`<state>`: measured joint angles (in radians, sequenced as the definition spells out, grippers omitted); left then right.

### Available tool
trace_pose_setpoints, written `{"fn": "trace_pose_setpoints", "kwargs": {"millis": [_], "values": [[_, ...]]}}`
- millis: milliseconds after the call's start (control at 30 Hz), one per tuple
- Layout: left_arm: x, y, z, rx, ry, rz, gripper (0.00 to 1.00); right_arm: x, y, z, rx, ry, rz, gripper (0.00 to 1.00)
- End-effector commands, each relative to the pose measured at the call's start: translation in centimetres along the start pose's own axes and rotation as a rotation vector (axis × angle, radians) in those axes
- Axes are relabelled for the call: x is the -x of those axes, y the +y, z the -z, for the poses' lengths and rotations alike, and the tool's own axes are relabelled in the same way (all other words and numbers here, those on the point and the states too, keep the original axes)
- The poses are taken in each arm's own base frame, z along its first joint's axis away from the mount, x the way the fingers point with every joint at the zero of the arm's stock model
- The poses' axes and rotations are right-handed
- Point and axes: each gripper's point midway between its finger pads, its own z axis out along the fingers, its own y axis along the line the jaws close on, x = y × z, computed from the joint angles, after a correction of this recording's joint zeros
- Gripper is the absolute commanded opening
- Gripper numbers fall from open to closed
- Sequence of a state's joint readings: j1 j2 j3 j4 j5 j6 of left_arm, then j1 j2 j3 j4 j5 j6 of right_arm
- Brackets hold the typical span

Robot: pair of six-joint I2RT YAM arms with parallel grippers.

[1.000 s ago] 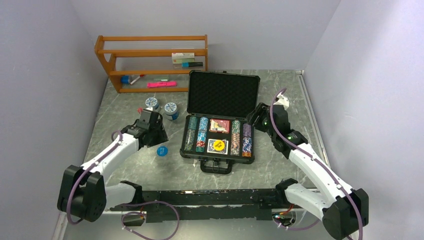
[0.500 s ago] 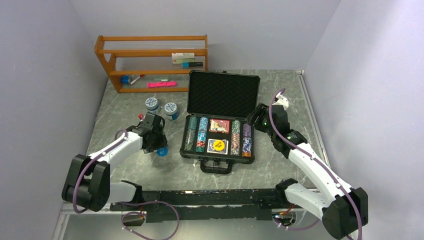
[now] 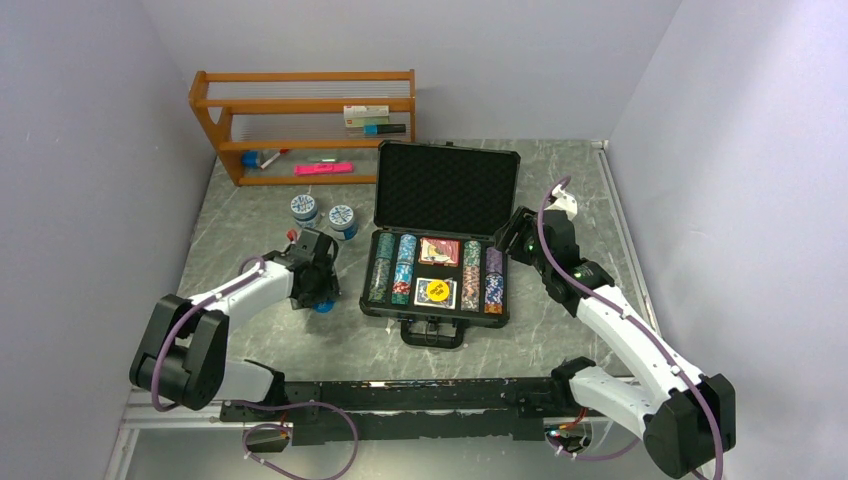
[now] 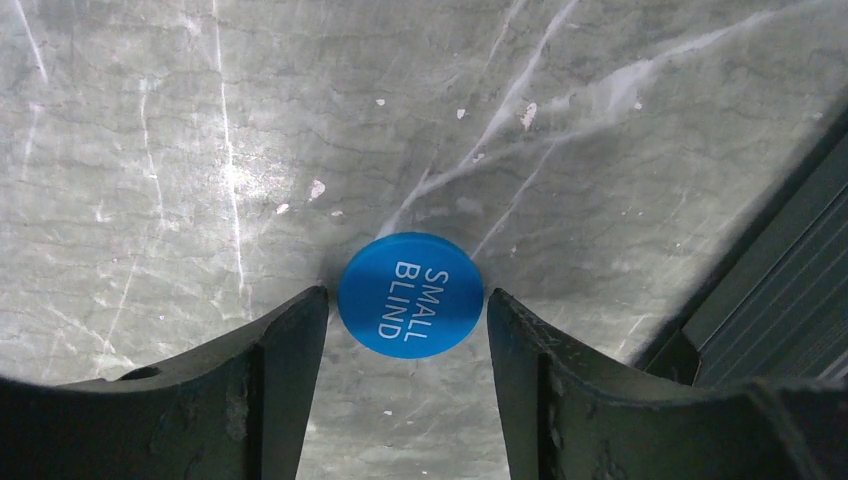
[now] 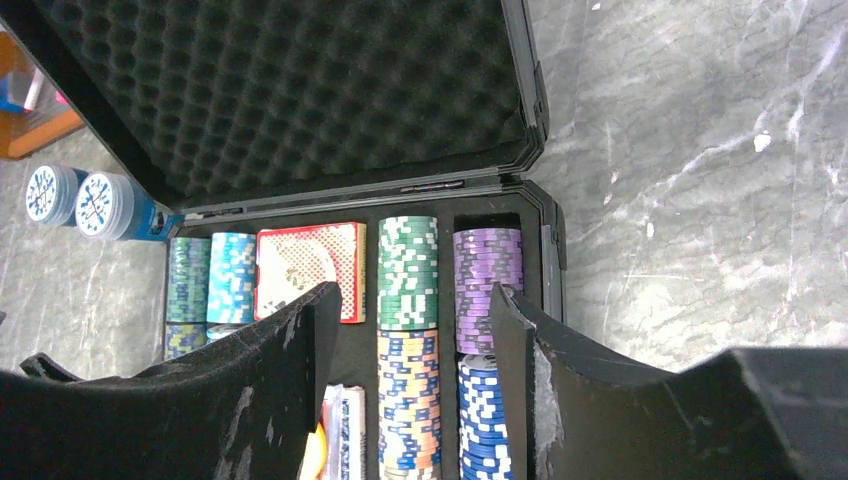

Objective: Pack up texas hold em set

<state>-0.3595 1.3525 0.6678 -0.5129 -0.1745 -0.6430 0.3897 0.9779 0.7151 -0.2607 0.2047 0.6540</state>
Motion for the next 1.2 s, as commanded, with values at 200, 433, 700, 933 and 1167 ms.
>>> {"fn": "trace_pose_setpoints", "kwargs": {"millis": [200,433,700,933,1167], "values": [[-0.3,-0.1,-0.8,0.015,0.014,-0.026,0.64,1.6,0.3,0.3,0.005,-0.055,0.007,0.61],[-0.6,0.8,-0.7,0.094,0.011,-0.025,0.6,1.8,0.4,0.4,0.012,-0.057,0.005,0.61],[-1.8,0.2,-1.2,0.063,0.06,-0.019,0.57,1.8,0.3,0.6,0.008,-0.06,0.007,0.61],[-0.1,-0.6,0.2,0.028,0.001,-0.011,0.45,1.8,0.4,0.6,0.015,-0.057,0.005,0.61],[2.6,-1.3,3.5,-0.008,-0.129,0.003,0.44,1.7,0.5,0.6,0.021,-0.055,0.003,0.61]]}}
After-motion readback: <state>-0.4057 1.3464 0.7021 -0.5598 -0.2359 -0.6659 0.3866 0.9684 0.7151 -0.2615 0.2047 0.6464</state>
